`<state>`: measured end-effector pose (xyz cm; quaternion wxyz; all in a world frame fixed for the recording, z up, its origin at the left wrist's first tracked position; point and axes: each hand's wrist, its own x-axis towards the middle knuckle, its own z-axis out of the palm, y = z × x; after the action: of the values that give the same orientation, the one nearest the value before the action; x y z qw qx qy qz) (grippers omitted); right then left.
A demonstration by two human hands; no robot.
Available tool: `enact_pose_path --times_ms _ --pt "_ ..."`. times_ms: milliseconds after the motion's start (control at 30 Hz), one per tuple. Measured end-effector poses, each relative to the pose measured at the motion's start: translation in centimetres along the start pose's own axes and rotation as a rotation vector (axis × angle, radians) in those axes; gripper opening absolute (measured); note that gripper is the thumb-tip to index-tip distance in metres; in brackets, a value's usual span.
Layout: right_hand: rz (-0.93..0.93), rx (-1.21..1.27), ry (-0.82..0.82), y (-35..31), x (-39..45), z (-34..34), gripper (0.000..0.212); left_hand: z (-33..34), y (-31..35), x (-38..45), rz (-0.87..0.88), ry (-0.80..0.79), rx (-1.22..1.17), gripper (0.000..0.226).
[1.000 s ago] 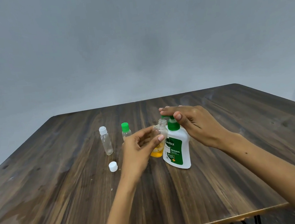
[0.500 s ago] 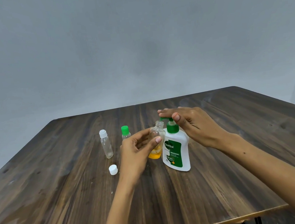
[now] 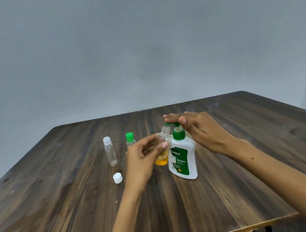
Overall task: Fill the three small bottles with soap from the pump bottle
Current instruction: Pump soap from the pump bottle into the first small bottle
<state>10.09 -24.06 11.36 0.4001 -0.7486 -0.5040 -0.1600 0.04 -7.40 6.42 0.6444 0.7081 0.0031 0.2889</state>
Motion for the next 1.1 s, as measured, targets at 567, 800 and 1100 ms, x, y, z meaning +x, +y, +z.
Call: enact_pose_path --times_ms 567,800,1100 --pt "0.023 0.055 -0.002 0.1 -0.3 0.4 0.08 -0.1 -0.4 0.1 -0.011 0.001 0.013 0.048" --pt "-0.015 0.021 -0.019 -0.1 0.1 -0.5 0.08 0.0 -0.3 0.0 -0.019 0.006 -0.012 0.047" --pt "-0.068 -0.026 -0.037 0.0 0.1 -0.6 0.08 0.0 -0.1 0.2 -0.018 0.017 -0.004 0.036"
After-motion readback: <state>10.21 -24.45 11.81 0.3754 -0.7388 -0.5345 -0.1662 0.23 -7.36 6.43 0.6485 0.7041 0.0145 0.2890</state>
